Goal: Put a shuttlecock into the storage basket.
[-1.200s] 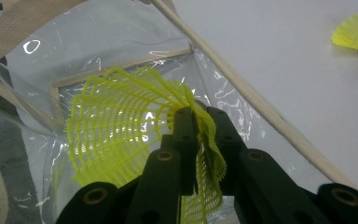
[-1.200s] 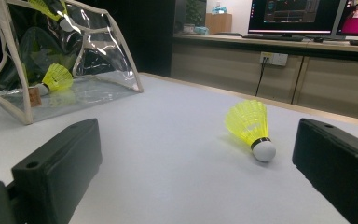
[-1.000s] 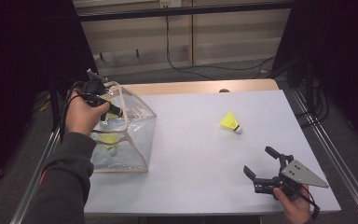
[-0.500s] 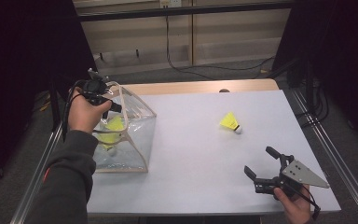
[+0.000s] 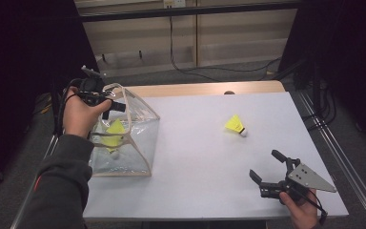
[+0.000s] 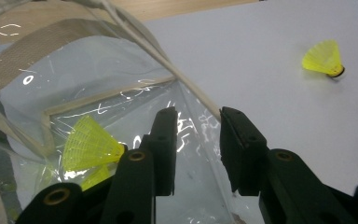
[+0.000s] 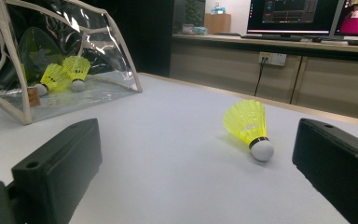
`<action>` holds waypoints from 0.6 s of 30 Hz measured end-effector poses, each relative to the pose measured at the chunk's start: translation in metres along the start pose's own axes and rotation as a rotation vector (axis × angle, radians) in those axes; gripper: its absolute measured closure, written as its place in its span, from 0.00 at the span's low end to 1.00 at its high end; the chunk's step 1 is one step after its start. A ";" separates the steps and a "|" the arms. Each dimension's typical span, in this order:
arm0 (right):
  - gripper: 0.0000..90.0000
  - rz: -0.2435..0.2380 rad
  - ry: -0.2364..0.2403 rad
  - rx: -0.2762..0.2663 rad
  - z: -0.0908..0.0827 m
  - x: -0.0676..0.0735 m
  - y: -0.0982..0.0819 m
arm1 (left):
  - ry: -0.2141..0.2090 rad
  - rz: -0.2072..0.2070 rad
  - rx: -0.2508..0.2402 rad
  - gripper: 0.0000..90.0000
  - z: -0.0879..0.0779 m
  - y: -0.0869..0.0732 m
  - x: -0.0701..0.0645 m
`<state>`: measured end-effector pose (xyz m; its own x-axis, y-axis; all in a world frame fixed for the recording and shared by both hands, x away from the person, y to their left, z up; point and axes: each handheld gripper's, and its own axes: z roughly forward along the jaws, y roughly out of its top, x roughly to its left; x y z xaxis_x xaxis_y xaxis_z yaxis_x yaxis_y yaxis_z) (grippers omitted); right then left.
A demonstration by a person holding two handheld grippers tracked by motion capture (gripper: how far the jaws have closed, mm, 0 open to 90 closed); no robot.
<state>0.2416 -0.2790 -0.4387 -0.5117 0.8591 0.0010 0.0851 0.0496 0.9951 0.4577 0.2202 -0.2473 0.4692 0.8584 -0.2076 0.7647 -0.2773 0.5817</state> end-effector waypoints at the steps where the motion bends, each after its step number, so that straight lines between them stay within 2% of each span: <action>1: 0.01 -0.004 0.002 0.004 0.000 0.000 0.000 | 0.001 0.006 -0.004 0.72 -0.002 0.001 -0.001; 9: 0.01 -0.007 0.004 0.005 0.000 0.000 0.000 | 0.003 0.021 -0.008 0.68 -0.014 0.008 -0.010; 11: 0.01 -0.007 0.003 0.004 0.000 0.000 0.000 | 0.003 0.013 -0.008 0.66 -0.016 0.009 -0.011; 18: 0.01 -0.007 0.002 0.005 0.000 0.000 0.000 | 0.022 0.014 -0.019 0.54 -0.023 0.012 -0.015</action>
<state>0.2416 -0.2789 -0.4386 -0.5140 0.8577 -0.0055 0.0861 0.0580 0.9946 0.4501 0.2141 -0.2195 0.4696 0.8639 -0.1823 0.7498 -0.2812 0.5990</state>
